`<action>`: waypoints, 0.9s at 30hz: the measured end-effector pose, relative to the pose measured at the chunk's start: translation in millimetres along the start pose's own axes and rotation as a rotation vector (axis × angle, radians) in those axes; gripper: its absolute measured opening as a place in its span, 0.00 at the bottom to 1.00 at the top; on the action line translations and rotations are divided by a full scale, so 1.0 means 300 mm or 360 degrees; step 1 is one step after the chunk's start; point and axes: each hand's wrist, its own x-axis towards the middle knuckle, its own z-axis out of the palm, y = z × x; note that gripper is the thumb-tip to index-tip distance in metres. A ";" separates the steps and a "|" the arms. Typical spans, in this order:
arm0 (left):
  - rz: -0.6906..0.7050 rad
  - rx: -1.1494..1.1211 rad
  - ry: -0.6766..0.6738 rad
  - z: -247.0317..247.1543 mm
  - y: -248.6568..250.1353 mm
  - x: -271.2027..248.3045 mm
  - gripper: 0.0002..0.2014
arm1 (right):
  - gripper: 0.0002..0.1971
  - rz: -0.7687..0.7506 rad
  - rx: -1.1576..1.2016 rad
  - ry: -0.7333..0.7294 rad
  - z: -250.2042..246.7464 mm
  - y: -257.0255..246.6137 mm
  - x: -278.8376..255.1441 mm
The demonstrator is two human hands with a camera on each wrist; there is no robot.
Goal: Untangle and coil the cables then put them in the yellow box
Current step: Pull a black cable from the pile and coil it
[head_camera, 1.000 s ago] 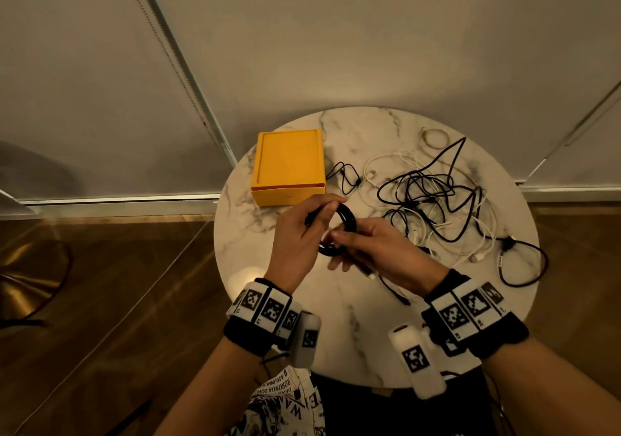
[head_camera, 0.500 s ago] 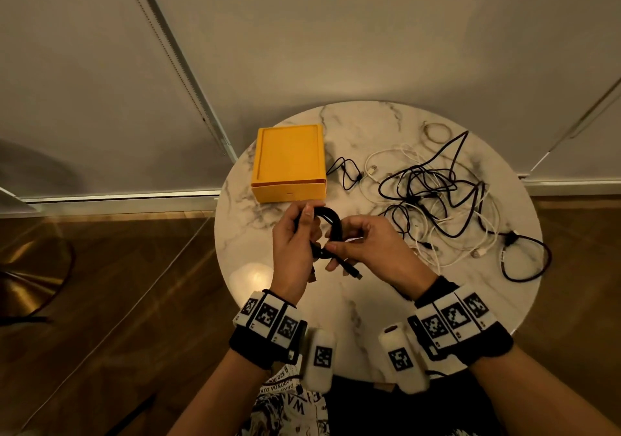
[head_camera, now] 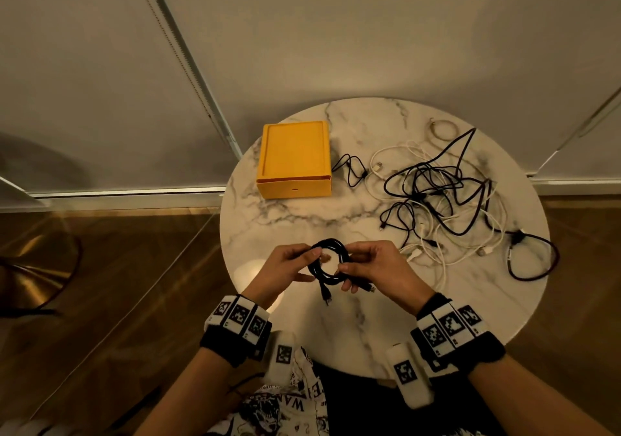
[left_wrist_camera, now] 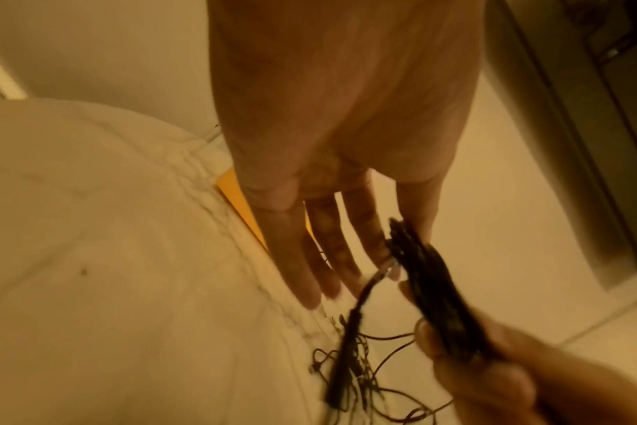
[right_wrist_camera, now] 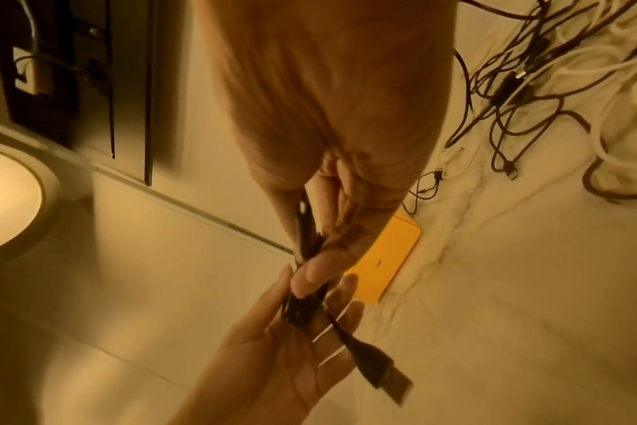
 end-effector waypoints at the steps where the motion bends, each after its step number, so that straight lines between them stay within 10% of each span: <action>1: -0.0027 -0.0056 -0.0032 0.004 -0.005 -0.002 0.12 | 0.13 0.0003 -0.0017 -0.0010 -0.001 0.004 0.001; 10: -0.0052 0.0649 0.0228 -0.058 -0.182 0.082 0.08 | 0.14 0.0166 -0.0910 0.0159 0.077 0.225 0.132; 17: 0.0023 0.1017 0.0576 -0.080 -0.305 0.104 0.06 | 0.33 0.0026 -0.1319 0.0093 0.139 0.375 0.186; 27: 0.0310 0.1215 0.0482 -0.056 -0.354 0.074 0.20 | 0.13 -0.0098 -0.1041 0.0103 0.112 0.385 0.134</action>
